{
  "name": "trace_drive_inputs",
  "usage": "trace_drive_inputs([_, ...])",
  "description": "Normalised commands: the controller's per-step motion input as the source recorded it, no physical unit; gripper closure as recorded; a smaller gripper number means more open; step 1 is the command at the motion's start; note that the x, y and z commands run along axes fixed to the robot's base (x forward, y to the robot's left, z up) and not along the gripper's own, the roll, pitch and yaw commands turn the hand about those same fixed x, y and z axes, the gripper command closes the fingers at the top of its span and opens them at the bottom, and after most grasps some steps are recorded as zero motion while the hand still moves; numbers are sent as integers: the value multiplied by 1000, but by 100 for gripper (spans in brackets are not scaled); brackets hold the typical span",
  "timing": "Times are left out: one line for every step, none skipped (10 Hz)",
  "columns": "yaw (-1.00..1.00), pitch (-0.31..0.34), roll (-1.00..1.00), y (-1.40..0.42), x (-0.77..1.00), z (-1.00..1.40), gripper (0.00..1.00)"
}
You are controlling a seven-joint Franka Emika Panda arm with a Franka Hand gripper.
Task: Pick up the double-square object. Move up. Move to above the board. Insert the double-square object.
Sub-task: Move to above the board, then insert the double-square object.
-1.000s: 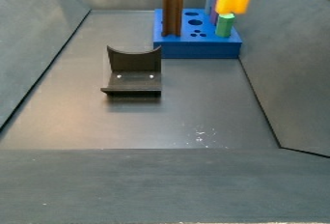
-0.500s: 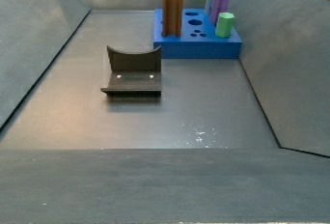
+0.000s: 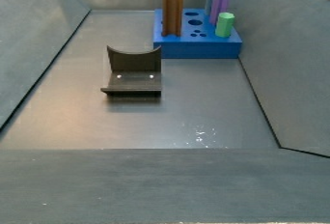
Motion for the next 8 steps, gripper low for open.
trace_drive_inputs([0,132,10,-495,254,86,100])
trace_drive_inputs([6,120,15,-341,199,65,100])
trace_drive_inputs([7,85,23,-180,111,42,100])
trace_drive_inputs([306,131,220,0,334,-200,100])
trace_drive_inputs([403,0,246,0,469,-497,100])
trace_drive_inputs([326,-30,197,0,477,-594,100])
trace_drive_inputs([240,-43,199,0,514,-689,100])
trace_drive_inputs([171,-83,194,0,549,-677,100])
